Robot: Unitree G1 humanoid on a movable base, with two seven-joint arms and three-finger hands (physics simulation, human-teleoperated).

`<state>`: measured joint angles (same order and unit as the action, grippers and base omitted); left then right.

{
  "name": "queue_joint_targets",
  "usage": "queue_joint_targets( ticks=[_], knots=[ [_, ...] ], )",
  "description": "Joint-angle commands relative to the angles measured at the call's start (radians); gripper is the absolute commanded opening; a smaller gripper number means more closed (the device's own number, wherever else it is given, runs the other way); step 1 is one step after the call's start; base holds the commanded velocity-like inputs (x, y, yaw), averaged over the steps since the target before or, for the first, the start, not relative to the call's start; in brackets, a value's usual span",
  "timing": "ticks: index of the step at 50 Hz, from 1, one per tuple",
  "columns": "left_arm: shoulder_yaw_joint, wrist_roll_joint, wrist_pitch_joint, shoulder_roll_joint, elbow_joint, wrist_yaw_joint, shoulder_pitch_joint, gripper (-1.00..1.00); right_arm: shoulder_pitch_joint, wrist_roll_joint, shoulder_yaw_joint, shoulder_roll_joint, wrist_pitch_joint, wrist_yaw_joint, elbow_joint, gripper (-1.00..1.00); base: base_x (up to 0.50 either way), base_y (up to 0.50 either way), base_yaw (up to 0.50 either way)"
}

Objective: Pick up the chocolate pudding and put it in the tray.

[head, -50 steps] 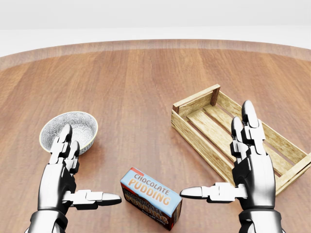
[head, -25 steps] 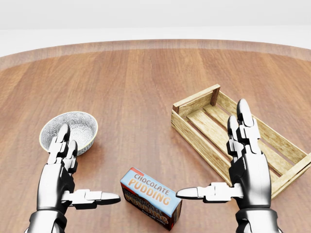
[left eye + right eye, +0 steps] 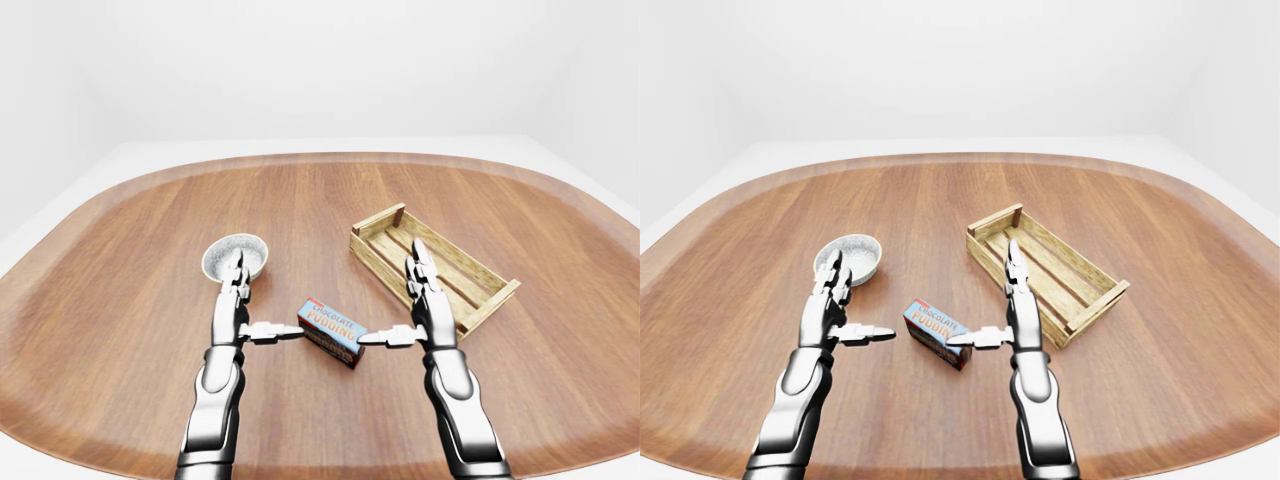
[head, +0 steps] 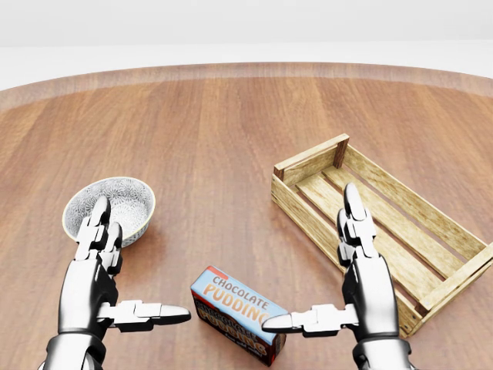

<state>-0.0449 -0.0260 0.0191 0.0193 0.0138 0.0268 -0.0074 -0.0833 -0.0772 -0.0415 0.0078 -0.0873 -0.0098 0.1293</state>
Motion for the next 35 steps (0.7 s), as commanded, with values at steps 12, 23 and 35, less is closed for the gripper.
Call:
queue_joint_targets(
  ticks=[12, 23, 35],
  knots=[
    [0.001, -0.003, -0.009, 0.000, 0.000, 0.002, -0.003, 1.00, 0.007, -0.054, -0.029, 0.003, 0.000, -0.021, -0.158, 1.00, 0.00, 0.00, 0.00],
    [0.001, -0.002, -0.009, 0.001, -0.002, 0.002, -0.002, 1.00, 0.019, -0.029, -0.025, 0.005, 0.000, -0.006, -0.241, 1.00, 0.00, 0.00, 0.00],
    [0.001, -0.002, -0.009, 0.001, -0.002, 0.002, -0.002, 1.00, 0.035, -0.067, -0.025, 0.006, 0.000, -0.022, -0.350, 1.00, 0.00, 0.00, 0.00]
  ],
)
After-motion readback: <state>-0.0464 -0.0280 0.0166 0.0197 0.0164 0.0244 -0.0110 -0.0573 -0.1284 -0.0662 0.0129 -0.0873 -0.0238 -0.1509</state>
